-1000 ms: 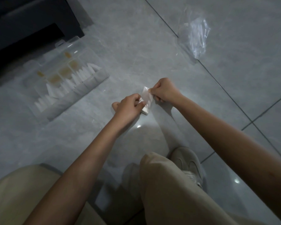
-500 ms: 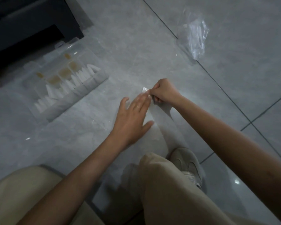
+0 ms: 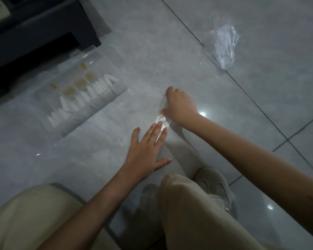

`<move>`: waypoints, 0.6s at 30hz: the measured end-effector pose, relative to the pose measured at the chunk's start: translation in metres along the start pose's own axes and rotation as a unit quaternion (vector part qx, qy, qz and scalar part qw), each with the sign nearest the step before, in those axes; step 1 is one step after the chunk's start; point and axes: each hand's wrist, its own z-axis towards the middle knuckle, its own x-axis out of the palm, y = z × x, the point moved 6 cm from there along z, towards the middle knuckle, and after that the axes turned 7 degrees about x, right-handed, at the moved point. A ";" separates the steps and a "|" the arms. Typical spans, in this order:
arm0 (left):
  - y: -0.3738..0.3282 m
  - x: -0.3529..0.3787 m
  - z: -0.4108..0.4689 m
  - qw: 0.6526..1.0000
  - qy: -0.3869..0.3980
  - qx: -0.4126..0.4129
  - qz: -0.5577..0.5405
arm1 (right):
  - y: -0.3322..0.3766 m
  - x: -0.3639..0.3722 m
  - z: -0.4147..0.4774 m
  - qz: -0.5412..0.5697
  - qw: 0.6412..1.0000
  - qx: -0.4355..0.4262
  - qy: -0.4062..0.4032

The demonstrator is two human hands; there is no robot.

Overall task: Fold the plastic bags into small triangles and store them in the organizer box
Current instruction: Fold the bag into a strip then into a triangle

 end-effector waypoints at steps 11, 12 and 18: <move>0.002 0.002 0.000 1.000 -0.016 0.008 0.006 | 0.003 -0.013 0.020 0.040 0.990 -0.079 0.105; 0.002 0.002 -0.001 1.000 -0.023 0.014 0.003 | -0.001 -0.015 0.024 0.065 0.988 -0.076 0.115; 0.012 -0.012 -0.002 0.991 -0.047 0.016 -0.124 | -0.020 -0.008 0.033 0.244 0.959 -0.031 0.143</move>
